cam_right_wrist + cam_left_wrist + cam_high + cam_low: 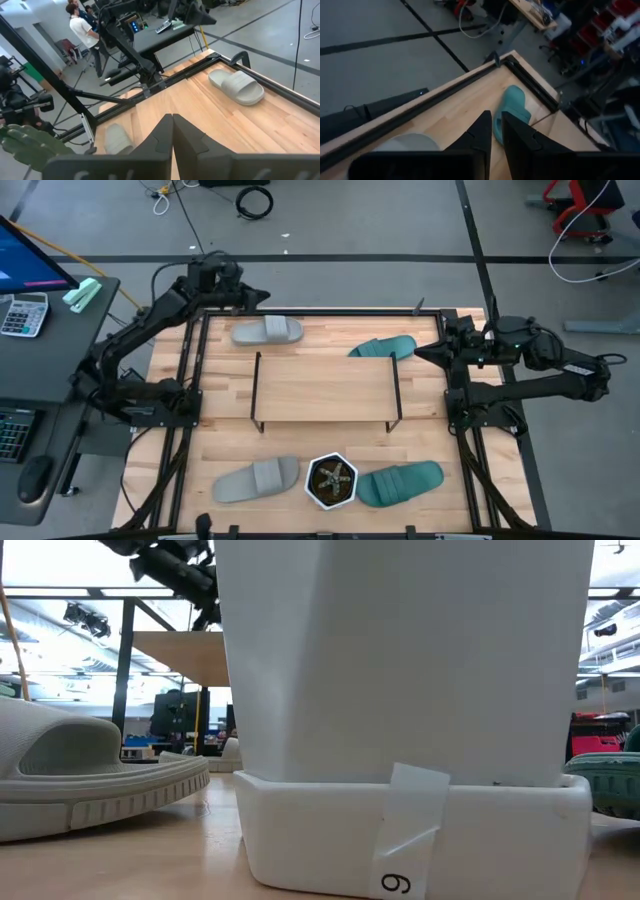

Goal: Pick and place slides into the shelf
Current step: Put the top gray slide on the shelf

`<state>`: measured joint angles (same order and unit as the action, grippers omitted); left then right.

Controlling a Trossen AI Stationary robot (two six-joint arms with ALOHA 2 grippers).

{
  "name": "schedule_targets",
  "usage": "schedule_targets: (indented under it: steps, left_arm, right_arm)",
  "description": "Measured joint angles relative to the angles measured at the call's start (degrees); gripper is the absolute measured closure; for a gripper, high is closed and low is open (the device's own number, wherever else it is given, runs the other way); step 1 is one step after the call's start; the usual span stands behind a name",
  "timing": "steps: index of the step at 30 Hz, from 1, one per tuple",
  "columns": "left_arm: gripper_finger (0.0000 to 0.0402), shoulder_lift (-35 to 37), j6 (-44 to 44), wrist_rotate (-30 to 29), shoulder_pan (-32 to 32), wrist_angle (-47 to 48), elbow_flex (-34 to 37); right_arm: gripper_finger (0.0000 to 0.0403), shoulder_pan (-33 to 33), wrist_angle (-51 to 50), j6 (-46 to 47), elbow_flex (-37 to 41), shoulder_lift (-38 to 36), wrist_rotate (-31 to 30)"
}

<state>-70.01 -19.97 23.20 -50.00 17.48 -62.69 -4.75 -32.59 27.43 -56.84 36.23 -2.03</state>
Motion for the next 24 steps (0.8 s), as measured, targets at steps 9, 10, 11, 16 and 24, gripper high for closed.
schedule_targets:
  steps: [9, 10, 11, 16, 24]
  left_arm:
    - [0.0346, -11.2, 15.3, 6.1, 0.0, 16.8, -14.1]
    - [0.0345, -12.2, 16.0, 6.5, 0.0, 17.8, -15.1]
    - [0.0344, -13.2, 16.2, 6.6, 0.0, 18.6, -16.0]
    - [0.0349, -16.7, 17.8, 6.6, 0.0, 22.0, -19.9]
    - [0.0341, -20.4, 21.9, 3.7, 0.0, 30.9, -23.9]
  right_arm:
    - [0.0386, 0.0, 0.0, -1.4, 0.0, 0.5, -0.2]
    - [0.0386, 0.0, 0.0, -1.9, 0.0, 0.5, -0.5]
    - [0.0386, 0.0, 0.0, -2.3, 0.0, 0.5, -0.9]
    - [0.0386, 0.0, 0.0, -4.7, 0.0, 0.5, -2.9]
    - [0.0386, 0.0, -7.6, -10.7, -6.1, 5.1, -4.9]
